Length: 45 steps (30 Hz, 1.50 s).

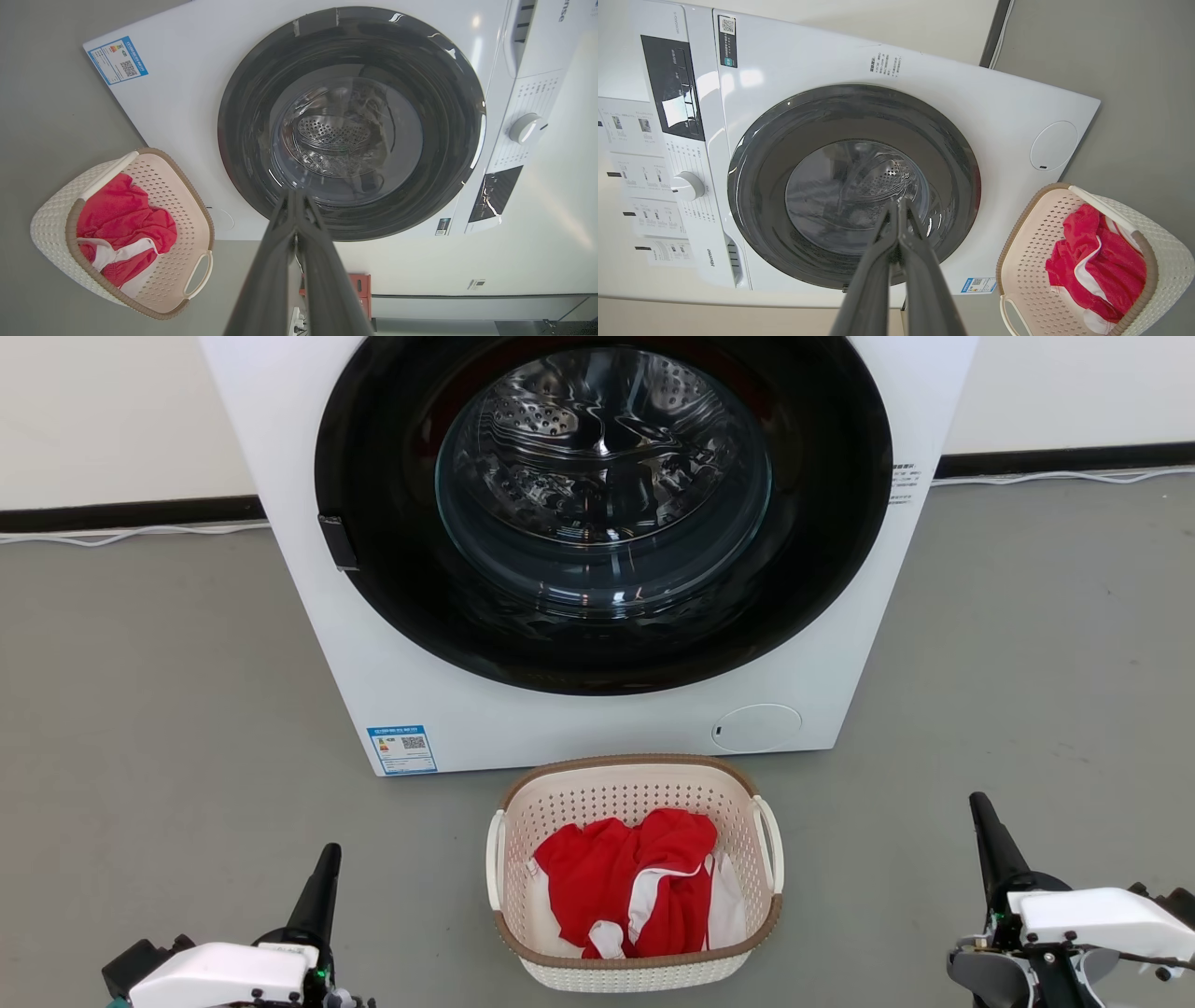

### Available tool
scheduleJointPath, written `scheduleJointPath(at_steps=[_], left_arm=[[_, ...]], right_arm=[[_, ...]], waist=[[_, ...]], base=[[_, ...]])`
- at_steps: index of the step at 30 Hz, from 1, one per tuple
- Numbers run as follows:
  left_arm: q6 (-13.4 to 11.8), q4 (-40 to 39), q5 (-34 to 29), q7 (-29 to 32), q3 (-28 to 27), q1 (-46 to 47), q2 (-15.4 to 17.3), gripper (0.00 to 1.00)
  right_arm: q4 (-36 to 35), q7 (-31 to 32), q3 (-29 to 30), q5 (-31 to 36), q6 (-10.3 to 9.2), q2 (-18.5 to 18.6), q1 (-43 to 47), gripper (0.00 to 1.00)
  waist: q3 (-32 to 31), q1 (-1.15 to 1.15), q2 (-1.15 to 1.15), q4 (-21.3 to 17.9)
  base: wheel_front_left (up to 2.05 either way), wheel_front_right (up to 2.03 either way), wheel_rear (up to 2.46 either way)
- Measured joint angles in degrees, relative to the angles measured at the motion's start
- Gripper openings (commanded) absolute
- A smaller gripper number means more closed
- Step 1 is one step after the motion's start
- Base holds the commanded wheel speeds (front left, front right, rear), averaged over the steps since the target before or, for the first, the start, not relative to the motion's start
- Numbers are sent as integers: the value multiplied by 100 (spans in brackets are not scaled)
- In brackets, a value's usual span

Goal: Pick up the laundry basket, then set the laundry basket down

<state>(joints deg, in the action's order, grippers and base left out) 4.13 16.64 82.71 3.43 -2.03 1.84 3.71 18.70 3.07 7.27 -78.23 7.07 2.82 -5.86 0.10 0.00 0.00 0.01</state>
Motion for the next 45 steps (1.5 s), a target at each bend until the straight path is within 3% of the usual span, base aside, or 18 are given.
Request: scheduleJointPath(at_steps=[19,45], left_arm=[[254,-78,914,294,-272,113,-142,0],[293,-85,918,294,-281,114,-142,0]], right_arm=[[-285,298,27,-1354,0,-9,30,0],[-288,298,27,-1357,0,-10,32,0]], waist=[[8,0,0,-1],[8,0,0,-1]], base=[[0,0,0],[0,0,0]])
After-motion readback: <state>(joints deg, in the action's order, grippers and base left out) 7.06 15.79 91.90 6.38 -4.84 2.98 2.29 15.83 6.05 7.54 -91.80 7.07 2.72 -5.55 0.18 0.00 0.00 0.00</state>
